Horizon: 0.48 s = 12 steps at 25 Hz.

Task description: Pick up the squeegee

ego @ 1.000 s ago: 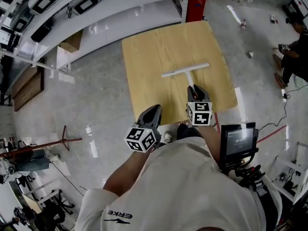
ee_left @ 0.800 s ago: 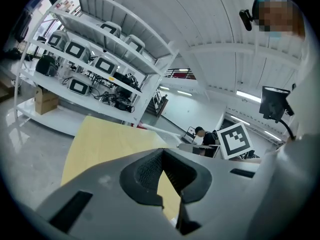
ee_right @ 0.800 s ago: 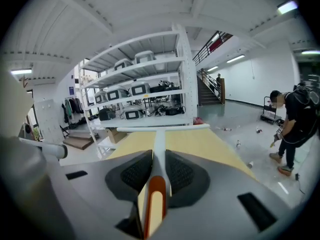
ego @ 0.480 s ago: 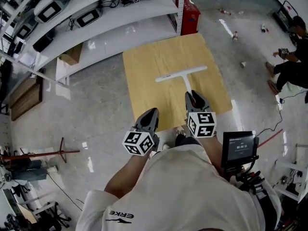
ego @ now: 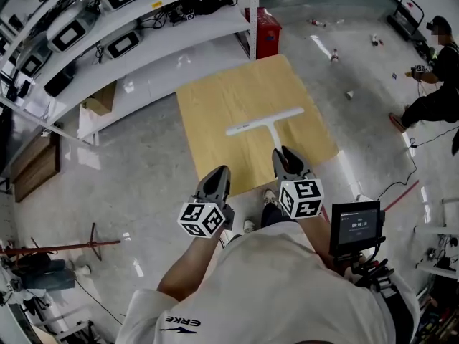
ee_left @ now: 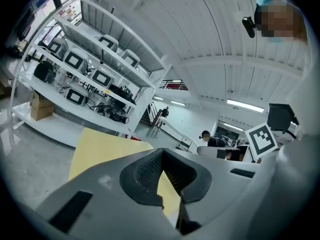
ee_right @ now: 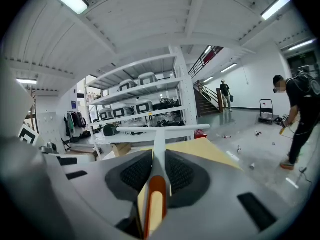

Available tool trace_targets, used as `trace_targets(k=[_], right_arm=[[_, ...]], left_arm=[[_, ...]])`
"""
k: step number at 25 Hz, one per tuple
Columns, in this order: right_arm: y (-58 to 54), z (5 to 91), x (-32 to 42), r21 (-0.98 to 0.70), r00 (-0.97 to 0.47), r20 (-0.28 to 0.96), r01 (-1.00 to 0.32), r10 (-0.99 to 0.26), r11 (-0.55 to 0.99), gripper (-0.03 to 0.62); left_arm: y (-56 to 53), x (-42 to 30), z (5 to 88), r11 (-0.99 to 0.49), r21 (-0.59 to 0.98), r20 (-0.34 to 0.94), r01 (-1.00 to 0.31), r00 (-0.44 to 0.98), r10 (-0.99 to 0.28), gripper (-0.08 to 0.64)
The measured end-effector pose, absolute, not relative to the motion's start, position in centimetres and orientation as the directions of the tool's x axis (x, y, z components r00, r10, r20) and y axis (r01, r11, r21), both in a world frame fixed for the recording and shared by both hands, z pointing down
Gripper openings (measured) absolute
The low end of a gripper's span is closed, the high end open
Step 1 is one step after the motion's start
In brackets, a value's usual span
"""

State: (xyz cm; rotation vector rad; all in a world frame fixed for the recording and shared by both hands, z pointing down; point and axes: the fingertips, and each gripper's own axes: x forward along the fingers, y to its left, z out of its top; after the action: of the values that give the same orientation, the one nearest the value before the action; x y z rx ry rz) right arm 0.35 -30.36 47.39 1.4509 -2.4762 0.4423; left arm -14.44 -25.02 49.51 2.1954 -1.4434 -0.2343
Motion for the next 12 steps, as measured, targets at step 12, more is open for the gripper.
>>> trace_targets(k=[12], right_arm=[[-27.9,47.3,3.6,-0.15,-0.489,0.342,-0.872,-0.803,0.467,0.086]], left_arm=[[-24.7,-12.1,48.6,-0.328,0.471,0.11,-0.819,0.424,-0.899,0.003]])
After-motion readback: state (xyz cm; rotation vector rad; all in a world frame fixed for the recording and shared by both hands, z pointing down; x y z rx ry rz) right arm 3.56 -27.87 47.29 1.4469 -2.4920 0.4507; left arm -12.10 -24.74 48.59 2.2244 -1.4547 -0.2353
